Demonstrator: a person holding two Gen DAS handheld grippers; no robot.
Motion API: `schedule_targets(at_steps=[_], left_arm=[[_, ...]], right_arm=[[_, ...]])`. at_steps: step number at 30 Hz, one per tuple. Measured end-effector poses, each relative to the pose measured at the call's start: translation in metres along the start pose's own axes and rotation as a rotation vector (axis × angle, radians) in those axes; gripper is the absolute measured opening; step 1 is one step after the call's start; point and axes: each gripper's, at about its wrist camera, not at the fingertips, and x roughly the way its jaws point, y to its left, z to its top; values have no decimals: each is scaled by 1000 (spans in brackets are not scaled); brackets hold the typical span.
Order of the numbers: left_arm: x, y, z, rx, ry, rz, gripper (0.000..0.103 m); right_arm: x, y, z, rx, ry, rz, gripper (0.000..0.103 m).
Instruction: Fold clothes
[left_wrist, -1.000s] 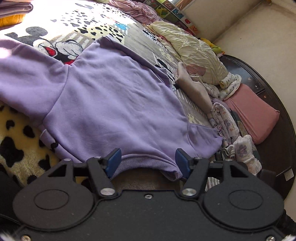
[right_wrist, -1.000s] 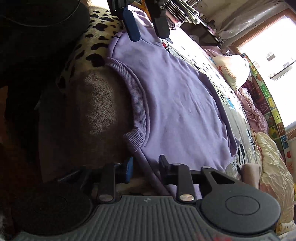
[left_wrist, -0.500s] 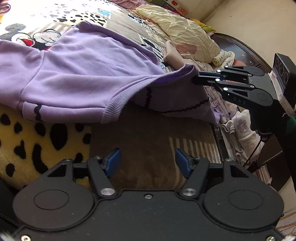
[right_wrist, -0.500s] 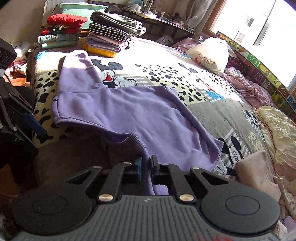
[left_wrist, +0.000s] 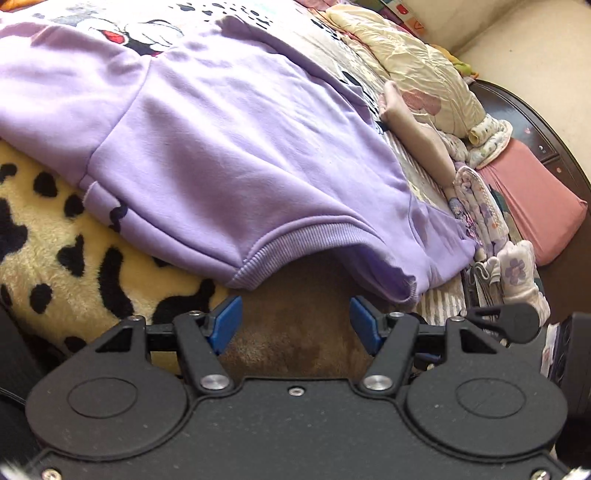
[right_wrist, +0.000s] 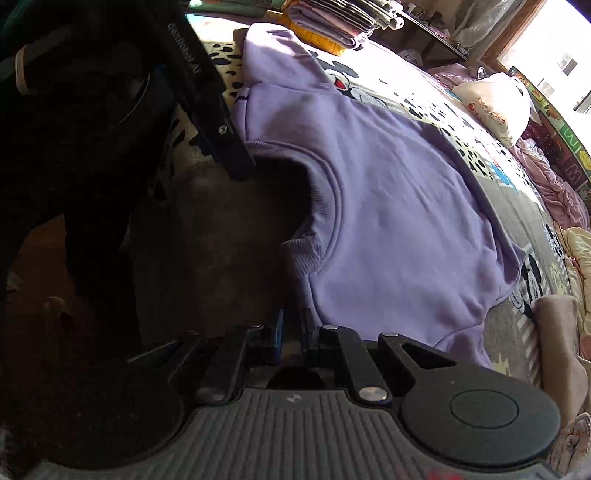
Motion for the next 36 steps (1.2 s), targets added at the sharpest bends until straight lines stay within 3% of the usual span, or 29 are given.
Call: schedule_targets(at_steps=[3, 6, 8, 9, 10, 11, 13, 15, 16, 17, 20, 23, 27, 34, 36], left_arm=[[-13, 24, -4, -145, -44, 4, 64], [-11, 47, -4, -327, -78, -33, 64], [-2, 56, -3, -420, -109, -78, 64], [-1, 55, -1, -429, -125, -72, 62], [-1, 54, 1, -435, -140, -61, 32], [-1, 52, 3, -440, -155, -51, 12], [-16, 44, 16, -429, -220, -118, 9], [-33, 34, 34, -409, -277, -181, 9], [-41, 29, 45, -402, -295, -199, 9], [-50, 25, 56, -395, -313, -217, 9], [-55, 18, 73, -381, -314, -241, 8], [-55, 17, 78, -380, -308, -251, 8], [-58, 20, 79, -381, -314, -278, 8], [-35, 11, 93, -322, -281, -205, 8], [-46, 11, 93, -272, -353, -297, 8]], right_arm=[[-2, 11, -4, 61, -26, -3, 10], [-15, 10, 3, 76, -82, -85, 13], [-12, 13, 11, 39, -91, -149, 32], [-8, 15, 14, 10, -92, -180, 36], [-1, 18, 18, -23, -90, -221, 40], [6, 20, 21, -40, -84, -245, 41], [15, 19, 26, -44, -81, -266, 40], [17, 11, 29, 4, -101, -269, 33], [14, 2, 30, 60, -120, -263, 15], [10, -7, 31, 118, -144, -263, 13], [-7, -34, 31, 254, -231, -293, 13], [-19, -52, 30, 305, -283, -310, 13], [-29, -57, 30, 276, -299, -328, 13], [-17, -58, 44, 157, -232, -344, 12], [-15, -70, 48, 179, -228, -371, 12]])
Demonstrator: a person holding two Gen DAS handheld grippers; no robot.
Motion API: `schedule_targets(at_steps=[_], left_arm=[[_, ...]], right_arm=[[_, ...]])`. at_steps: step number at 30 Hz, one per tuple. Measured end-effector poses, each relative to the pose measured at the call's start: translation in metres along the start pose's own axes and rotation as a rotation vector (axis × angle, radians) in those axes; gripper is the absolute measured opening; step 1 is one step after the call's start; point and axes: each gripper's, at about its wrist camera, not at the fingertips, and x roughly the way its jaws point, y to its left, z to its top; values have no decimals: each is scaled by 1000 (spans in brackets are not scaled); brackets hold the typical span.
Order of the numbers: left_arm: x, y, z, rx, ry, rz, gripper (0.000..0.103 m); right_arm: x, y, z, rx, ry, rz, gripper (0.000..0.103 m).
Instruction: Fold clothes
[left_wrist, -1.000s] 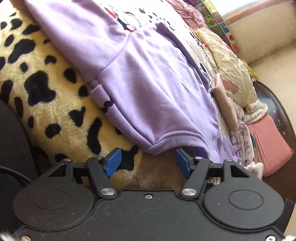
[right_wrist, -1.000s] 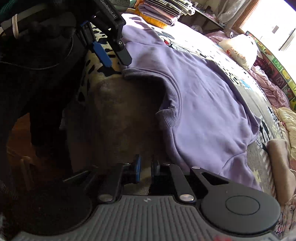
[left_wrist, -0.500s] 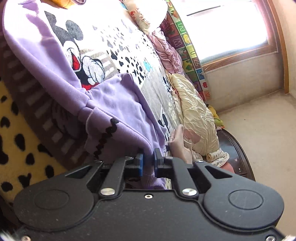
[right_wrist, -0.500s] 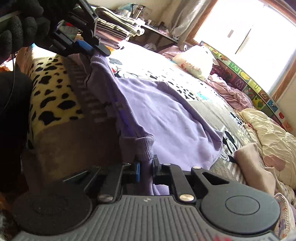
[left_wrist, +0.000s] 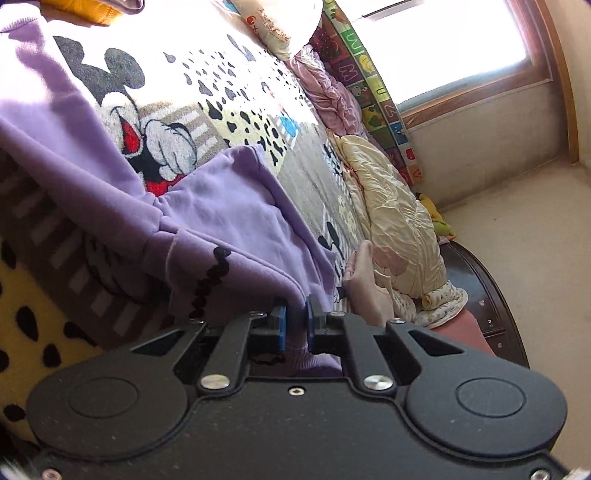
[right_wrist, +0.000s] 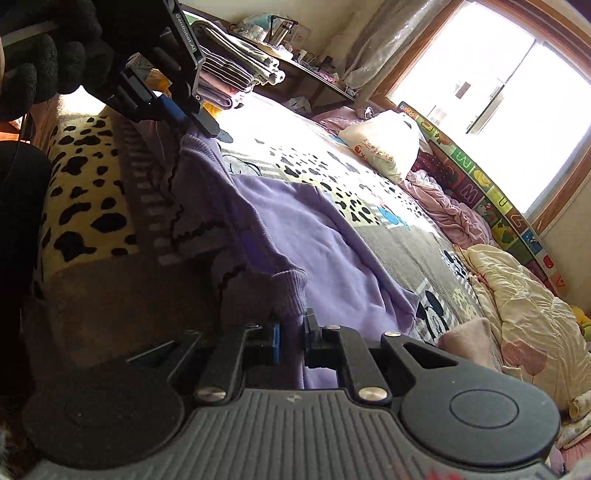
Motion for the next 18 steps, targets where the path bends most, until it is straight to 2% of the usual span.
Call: schedule_targets(at_steps=[3, 5, 6, 8, 10, 11, 12, 13, 14, 15, 18], left_arm=[[-33, 5, -3, 89, -16, -189, 8], [-38, 19, -15, 157, 94, -98, 8], [-34, 32, -24, 161, 178, -15, 8], [-21, 57, -40, 146, 347, 127, 8], [-18, 72, -51, 127, 401, 233, 13], [-20, 71, -50, 128, 397, 235, 25], [-23, 68, -49, 131, 389, 231, 32], [-27, 66, -46, 131, 377, 225, 47], [-30, 63, -44, 129, 365, 219, 52], [-34, 60, -42, 128, 353, 213, 52], [-34, 64, -42, 94, 335, 268, 52]], right_arm=[[-27, -1, 12, -27, -108, -94, 12], [-52, 10, 9, -83, -195, -139, 13], [-55, 21, 2, -132, -184, -94, 13], [-37, 51, -21, -284, -43, 16, 12], [-17, 75, -44, -358, 89, 135, 12], [-10, 85, -53, -373, 130, 166, 11], [-6, 93, -59, -389, 152, 174, 11], [-6, 98, -61, -387, 154, 165, 12], [-9, 98, -60, -365, 147, 165, 14], [-14, 94, -57, -331, 140, 176, 15], [-29, 79, -50, -263, 122, 197, 17]])
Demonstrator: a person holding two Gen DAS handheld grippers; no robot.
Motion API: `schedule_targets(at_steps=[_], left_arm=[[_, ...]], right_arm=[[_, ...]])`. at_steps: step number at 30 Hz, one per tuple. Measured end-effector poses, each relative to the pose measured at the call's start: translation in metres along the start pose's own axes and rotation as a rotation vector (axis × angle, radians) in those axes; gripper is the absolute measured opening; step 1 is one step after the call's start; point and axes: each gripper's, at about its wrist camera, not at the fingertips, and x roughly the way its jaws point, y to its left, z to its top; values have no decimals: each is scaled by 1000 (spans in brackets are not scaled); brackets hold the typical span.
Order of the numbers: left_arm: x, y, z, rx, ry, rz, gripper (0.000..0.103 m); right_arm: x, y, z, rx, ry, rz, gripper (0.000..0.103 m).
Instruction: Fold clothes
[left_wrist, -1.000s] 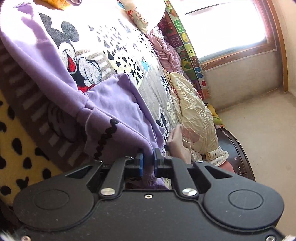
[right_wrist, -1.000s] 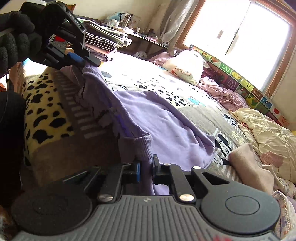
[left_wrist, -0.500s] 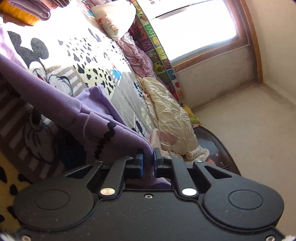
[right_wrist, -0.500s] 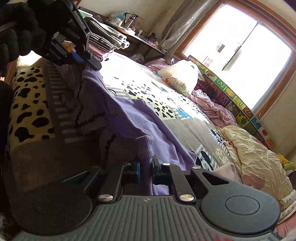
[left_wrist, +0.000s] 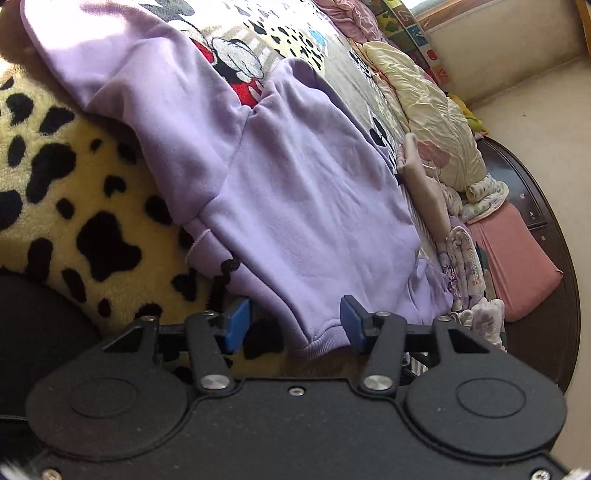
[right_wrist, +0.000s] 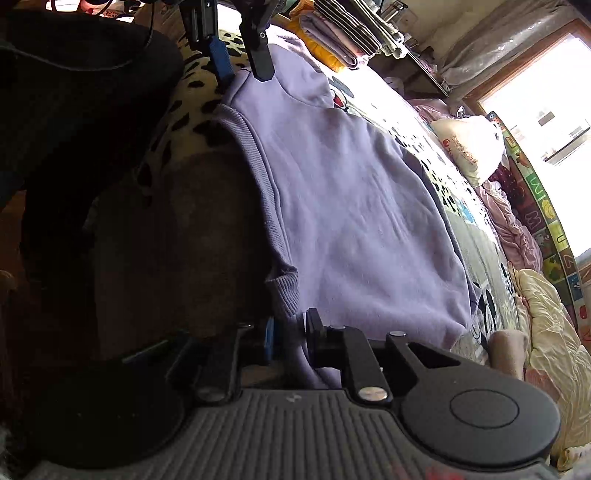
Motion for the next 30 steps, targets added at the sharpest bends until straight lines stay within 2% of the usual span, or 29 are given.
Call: schedule_targets(at_steps=[3, 4, 5, 7, 8, 9, 10, 11, 12, 14, 16, 17, 19, 20, 21, 22, 25, 28, 30], left_arm=[[11, 6, -1, -44, -22, 82, 48], [15, 5, -3, -37, -20, 95, 38], [18, 1, -4, -13, -3, 125, 34], [20, -10, -7, 39, 26, 180, 34], [17, -15, -8, 67, 35, 204, 34], [11, -19, -10, 83, 21, 220, 34], [4, -24, -11, 99, 4, 234, 34], [-5, -27, -14, 113, -26, 241, 34], [-14, -31, -18, 128, -58, 246, 34], [-20, -38, -22, 146, -104, 238, 34], [-10, -47, -24, 174, -109, 149, 36], [-5, -51, -24, 188, -110, 102, 39], [17, -64, -26, 214, -94, 74, 40], [28, -67, -27, 241, -87, 68, 45], [49, -72, -29, 284, -50, 105, 50], [70, -71, -32, 299, 31, 181, 50], [76, -96, -34, 376, 25, 243, 53], [74, -114, -33, 397, -17, 106, 54], [81, -122, -36, 419, -21, 58, 54]], right_arm=[[-12, -11, 2, 50, -27, 8, 19], [-13, -14, 3, 78, -43, 7, 20], [-12, -16, 4, 110, -66, 4, 20], [-6, -18, 4, 175, -101, 12, 21], [2, -14, 3, 173, -68, 45, 21], [16, -4, 2, 132, 23, 101, 22], [19, 4, 1, 93, 63, 119, 32], [16, 10, 1, 64, 62, 111, 37], [12, 16, 1, 36, 60, 104, 37], [-6, 7, 2, 110, 27, 126, 34], [-23, -6, 0, 199, -13, 130, 34], [-28, -15, -4, 268, -30, 130, 34], [-36, -37, -15, 435, -58, 125, 34], [-36, -48, -23, 531, -69, 122, 34], [-34, -60, -36, 659, -83, 113, 34], [-32, -71, -50, 799, -98, 97, 35], [-24, -93, -103, 1232, -136, 56, 40], [-6, -97, -153, 1626, -178, 16, 49], [7, -93, -176, 1799, -220, 24, 51]])
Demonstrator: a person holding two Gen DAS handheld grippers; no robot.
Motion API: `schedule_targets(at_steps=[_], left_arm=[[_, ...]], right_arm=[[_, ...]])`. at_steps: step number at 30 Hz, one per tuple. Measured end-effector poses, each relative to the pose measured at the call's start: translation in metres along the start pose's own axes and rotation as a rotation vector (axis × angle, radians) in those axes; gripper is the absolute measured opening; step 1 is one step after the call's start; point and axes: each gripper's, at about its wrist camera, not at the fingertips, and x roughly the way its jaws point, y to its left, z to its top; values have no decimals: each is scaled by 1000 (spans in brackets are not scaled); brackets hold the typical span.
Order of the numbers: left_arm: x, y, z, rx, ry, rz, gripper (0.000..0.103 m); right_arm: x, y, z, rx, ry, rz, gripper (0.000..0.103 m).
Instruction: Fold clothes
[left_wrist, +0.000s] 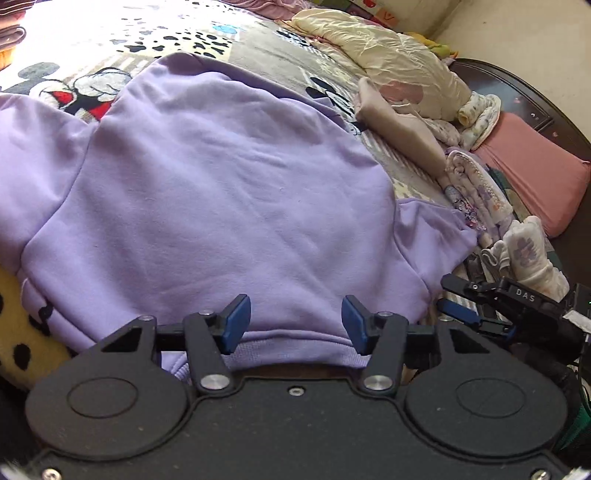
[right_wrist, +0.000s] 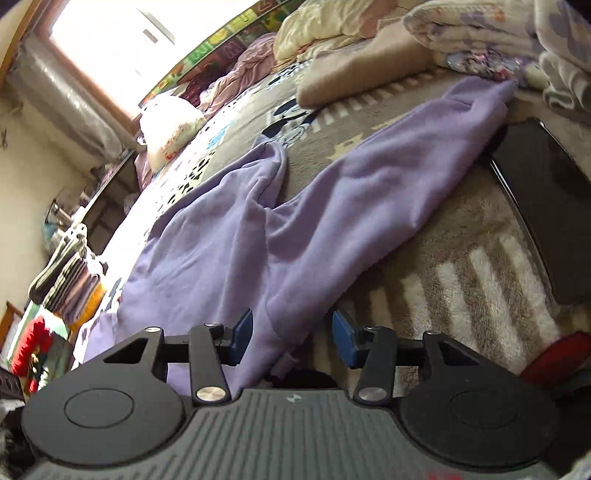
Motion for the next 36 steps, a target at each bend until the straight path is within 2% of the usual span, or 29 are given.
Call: schedule_targets(at_steps=[3, 6, 7, 8, 12, 16, 19, 22, 23, 24, 25, 26, 27, 29, 31, 32, 34, 36], left_arm=[[23, -8, -8, 30, 29, 0, 54], [38, -12, -18, 94, 39, 59, 54], [38, -16, -21, 121, 30, 72, 54], [38, -16, -21, 128, 30, 73, 54], [37, -11, -21, 128, 31, 64, 56], [39, -15, -18, 144, 39, 77, 56], [34, -21, -18, 173, 18, 77, 55], [33, -29, -20, 218, -12, 43, 55], [38, -31, -21, 230, 5, 46, 55], [48, -32, -23, 258, 59, 74, 55], [50, -36, -23, 301, 66, 88, 56], [47, -39, -21, 299, 63, 83, 56], [43, -42, -17, 291, 58, 77, 56], [34, -44, -11, 245, 11, -21, 56], [35, -47, -8, 240, -30, -79, 56], [45, -47, -8, 248, -13, -80, 56], [65, -46, -12, 257, 22, -69, 56], [76, -47, -15, 267, 39, -55, 62]], right_arm=[[17, -16, -7, 120, -38, 56, 53], [33, -26, -12, 189, -99, 83, 49], [38, -30, -13, 206, -124, 108, 33], [42, -33, -14, 219, -131, 128, 6], [18, -33, -22, 144, -182, 77, 6], [26, -53, -29, 202, -131, 68, 6], [22, -52, -22, 201, -167, 88, 19], [20, -55, -18, 205, -203, 74, 22], [21, -55, -17, 201, -206, 65, 21], [23, -55, -16, 189, -204, 45, 18], [25, -55, -15, 177, -202, 27, 13], [25, -54, -15, 170, -203, 18, 13], [23, -54, -14, 171, -208, 20, 13], [18, -55, -12, 182, -228, 27, 20], [14, -62, -8, 201, -259, 25, 25], [15, -67, -5, 213, -267, 28, 29], [20, -79, 1, 243, -274, 46, 28], [24, -85, 10, 258, -292, 54, 28]])
